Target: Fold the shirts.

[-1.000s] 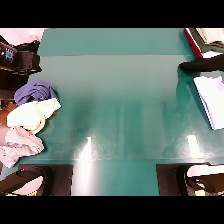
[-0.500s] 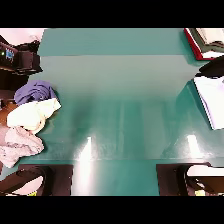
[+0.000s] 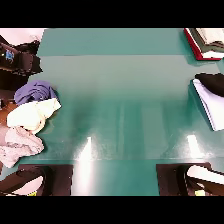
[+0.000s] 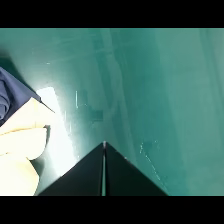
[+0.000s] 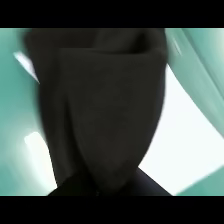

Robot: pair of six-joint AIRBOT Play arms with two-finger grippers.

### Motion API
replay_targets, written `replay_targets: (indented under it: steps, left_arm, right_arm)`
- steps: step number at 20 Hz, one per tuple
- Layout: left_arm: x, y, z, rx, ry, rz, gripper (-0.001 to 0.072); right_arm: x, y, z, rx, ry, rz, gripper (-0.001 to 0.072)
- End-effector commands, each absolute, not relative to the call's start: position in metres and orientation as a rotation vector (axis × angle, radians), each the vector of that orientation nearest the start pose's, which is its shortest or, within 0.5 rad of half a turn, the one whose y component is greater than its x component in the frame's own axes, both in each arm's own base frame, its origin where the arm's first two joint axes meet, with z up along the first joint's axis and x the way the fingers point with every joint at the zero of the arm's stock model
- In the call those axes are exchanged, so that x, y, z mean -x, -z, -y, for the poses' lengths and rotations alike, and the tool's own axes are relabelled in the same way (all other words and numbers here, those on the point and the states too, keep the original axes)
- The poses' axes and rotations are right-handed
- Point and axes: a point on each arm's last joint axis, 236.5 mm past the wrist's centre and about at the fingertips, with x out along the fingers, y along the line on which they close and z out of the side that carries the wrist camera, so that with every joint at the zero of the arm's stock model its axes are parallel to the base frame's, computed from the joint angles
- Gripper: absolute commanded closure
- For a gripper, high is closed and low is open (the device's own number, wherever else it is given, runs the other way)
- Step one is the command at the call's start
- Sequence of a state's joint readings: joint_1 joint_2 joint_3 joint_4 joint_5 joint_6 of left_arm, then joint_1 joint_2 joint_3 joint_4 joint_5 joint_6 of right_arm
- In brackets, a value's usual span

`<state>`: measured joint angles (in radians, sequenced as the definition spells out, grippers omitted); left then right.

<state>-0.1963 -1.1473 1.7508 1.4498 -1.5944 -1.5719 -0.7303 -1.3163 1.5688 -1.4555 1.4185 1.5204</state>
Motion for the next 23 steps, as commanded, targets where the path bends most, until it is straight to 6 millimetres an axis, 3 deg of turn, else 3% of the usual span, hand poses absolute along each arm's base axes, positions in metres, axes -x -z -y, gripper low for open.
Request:
replay_targets:
  steps: [1,2,5,8,11,12,13,15,19,23]
  left_arm:
    - [-0.345,-0.238,0.097,-0.047,0.295,-0.994,0.068]
    - [-0.346,-0.238,0.097,-0.047,0.295,-0.993,0.0681]
    - [-0.347,-0.239,0.098,-0.045,0.294,-0.987,0.0681]
    - [-0.347,-0.239,0.098,-0.043,0.293,-0.986,0.0681]
    - [-0.347,-0.239,0.098,-0.043,0.293,-0.986,0.0681]
    - [-0.347,-0.239,0.098,-0.043,0.293,-0.986,0.0681]
    - [-0.347,-0.239,0.098,-0.042,0.293,-0.985,0.0681]
    - [-0.347,-0.239,0.098,-0.043,0.293,-0.986,0.068]
    - [-0.347,-0.239,0.098,-0.043,0.293,-0.986,0.068]
    - [-0.347,-0.239,0.098,-0.043,0.293,-0.986,0.0681]
  right_arm:
    - [-0.266,-0.091,0.257,-0.452,0.645,-1.254,0.0161]
    - [-0.258,-0.087,0.256,-0.475,0.657,-1.271,0.0104]
    - [-0.248,-0.091,0.252,-0.57,0.703,-1.234,0.0115]
    - [-0.274,-0.112,0.227,-0.625,0.596,-1.115,0.0116]
    - [-0.307,-0.141,0.179,-0.663,0.42,-1.015,0.0117]
    - [-0.315,-0.149,0.161,-0.659,0.364,-0.999,0.0148]
    - [-0.321,-0.156,0.144,-0.64,0.317,-0.991,0.0285]
    - [-0.328,-0.169,0.11,-0.58,0.231,-0.983,0.0687]
    - [-0.337,-0.189,0.037,-0.45,0.041,-0.972,0.069]
    - [-0.338,-0.199,-0.016,-0.366,-0.1,-0.961,0.069]
